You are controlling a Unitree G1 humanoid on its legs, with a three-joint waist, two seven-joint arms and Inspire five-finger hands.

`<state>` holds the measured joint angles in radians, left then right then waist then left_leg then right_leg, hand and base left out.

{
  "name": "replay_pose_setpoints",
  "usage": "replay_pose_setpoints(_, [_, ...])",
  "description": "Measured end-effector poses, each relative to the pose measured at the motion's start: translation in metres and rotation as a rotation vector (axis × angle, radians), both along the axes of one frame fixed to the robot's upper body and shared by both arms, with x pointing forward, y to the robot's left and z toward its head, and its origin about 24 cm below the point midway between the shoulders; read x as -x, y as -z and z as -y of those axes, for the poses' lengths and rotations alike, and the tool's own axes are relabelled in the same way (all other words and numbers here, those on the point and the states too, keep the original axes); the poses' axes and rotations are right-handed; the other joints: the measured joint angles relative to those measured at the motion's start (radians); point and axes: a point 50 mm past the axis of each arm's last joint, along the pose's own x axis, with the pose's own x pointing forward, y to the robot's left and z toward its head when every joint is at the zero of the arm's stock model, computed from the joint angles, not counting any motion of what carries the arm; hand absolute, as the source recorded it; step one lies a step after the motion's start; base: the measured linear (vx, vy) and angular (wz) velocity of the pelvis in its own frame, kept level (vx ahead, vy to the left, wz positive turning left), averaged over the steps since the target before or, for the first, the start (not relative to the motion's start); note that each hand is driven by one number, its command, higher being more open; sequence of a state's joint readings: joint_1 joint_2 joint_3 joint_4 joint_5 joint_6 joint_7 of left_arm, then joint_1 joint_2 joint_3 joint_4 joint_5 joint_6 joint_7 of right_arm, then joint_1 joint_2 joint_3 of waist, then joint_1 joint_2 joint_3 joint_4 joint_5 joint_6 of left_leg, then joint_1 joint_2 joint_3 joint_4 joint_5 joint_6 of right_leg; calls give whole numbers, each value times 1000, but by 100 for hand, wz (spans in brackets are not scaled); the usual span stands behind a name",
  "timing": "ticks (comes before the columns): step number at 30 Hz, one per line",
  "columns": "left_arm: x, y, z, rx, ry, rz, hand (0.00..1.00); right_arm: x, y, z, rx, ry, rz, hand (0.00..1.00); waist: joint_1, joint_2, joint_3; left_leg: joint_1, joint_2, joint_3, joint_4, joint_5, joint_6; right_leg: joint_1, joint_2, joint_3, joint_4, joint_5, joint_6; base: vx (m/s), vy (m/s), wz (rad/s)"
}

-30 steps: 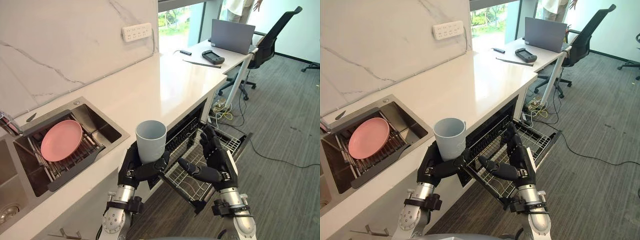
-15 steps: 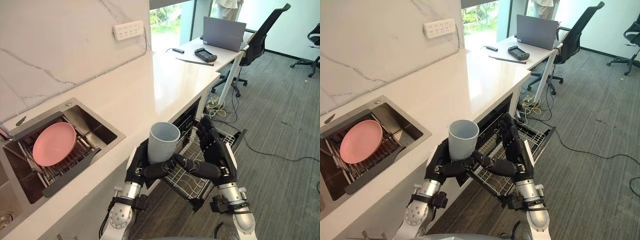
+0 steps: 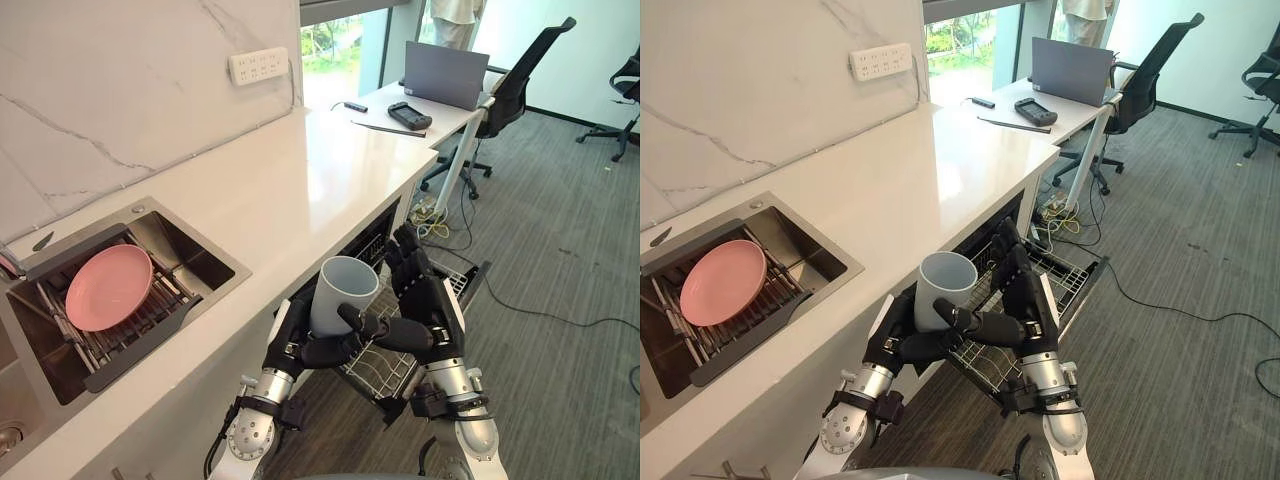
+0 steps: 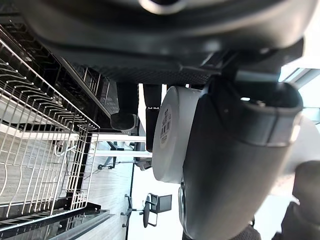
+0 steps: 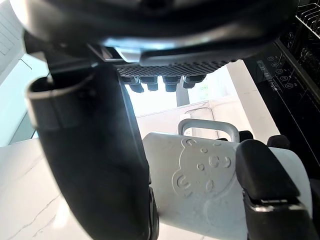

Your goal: Walk over to the sink, pick up the cup, carry it to the dishwasher, place the cup inside the dishwasher, then close the dishwasher door

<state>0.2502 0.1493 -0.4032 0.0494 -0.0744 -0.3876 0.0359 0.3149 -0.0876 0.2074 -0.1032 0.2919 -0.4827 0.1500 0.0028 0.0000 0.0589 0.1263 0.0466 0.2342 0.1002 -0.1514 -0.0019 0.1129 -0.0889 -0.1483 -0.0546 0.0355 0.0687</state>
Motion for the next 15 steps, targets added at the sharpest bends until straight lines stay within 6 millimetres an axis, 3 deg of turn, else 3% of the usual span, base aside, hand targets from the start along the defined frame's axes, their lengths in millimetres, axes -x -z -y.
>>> replay_pose_setpoints(11, [4,-1,10,-26,71,13,0,-1,7,-7,1,-39,-76,100,0,-5,-4,6,-2,-3,-1,2,1,8,-2,-4,-1,1,0,0,0,0])
replay_pose_setpoints(12, [4,-1,11,-25,76,14,0,-1,8,-8,4,-50,-84,0,-1,-5,-4,6,-1,-4,-1,2,1,9,-2,-4,-1,1,0,0,0,0])
replay_pose_setpoints(15, [4,-2,11,-27,79,20,0,-1,9,-10,6,-68,-93,0,-1,-6,-4,7,-1,-4,-1,3,1,10,-2,-6,-1,1,0,0,0,0])
